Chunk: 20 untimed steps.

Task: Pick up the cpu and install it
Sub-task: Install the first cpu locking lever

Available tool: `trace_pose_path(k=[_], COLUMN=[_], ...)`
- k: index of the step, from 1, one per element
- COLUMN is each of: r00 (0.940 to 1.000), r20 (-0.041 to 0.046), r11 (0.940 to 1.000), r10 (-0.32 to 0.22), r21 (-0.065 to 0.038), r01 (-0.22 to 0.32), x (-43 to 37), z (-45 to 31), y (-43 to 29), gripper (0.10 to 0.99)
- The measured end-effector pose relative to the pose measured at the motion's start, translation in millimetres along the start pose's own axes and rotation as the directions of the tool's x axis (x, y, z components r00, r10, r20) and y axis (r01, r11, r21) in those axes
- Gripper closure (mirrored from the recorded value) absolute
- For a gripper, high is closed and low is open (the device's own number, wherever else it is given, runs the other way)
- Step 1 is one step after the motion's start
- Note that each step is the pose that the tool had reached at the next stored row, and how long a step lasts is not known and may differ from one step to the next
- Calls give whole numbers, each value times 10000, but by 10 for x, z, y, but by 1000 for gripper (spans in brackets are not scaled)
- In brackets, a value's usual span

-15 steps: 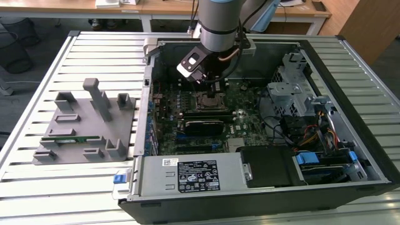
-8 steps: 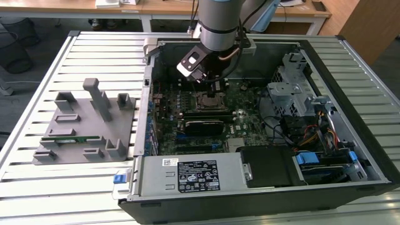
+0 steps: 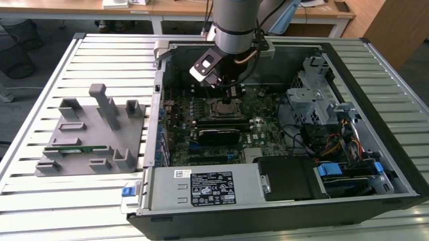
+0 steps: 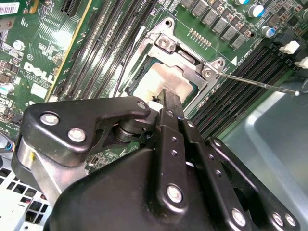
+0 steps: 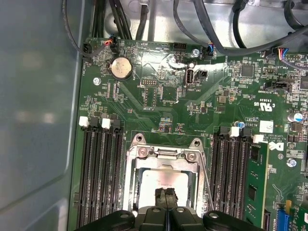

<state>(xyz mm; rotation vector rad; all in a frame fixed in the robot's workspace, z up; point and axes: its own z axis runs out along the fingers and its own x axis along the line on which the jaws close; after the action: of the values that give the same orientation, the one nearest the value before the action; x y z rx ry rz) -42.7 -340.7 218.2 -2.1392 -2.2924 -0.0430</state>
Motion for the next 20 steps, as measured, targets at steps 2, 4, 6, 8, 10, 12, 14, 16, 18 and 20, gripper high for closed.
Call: trace_pose_path(k=[2, 4, 6, 8, 10, 12, 14, 16, 18, 20], r00=[10000, 10000, 10000, 10000, 10000, 10000, 10000, 10000, 10000, 10000], r20=[2, 2, 2, 1, 1, 0, 2, 1, -2, -3], r11=[10000, 10000, 10000, 10000, 10000, 10000, 10000, 10000, 10000, 10000], r10=[0, 0, 0, 0, -1, 0, 0, 0, 0, -1], r21=[1, 1, 2, 1, 0, 0, 1, 0, 0, 1], r01=[0, 0, 0, 0, 1, 0, 0, 0, 0, 1], x=[0, 0, 0, 0, 1, 1, 1, 1, 1, 1], z=[-5, -10, -16, -22, -29, -33, -39, -43, -46, -49], y=[0, 0, 0, 0, 1, 1, 1, 1, 1, 1], gripper=[980, 980, 980, 980, 980, 980, 980, 980, 980, 980])
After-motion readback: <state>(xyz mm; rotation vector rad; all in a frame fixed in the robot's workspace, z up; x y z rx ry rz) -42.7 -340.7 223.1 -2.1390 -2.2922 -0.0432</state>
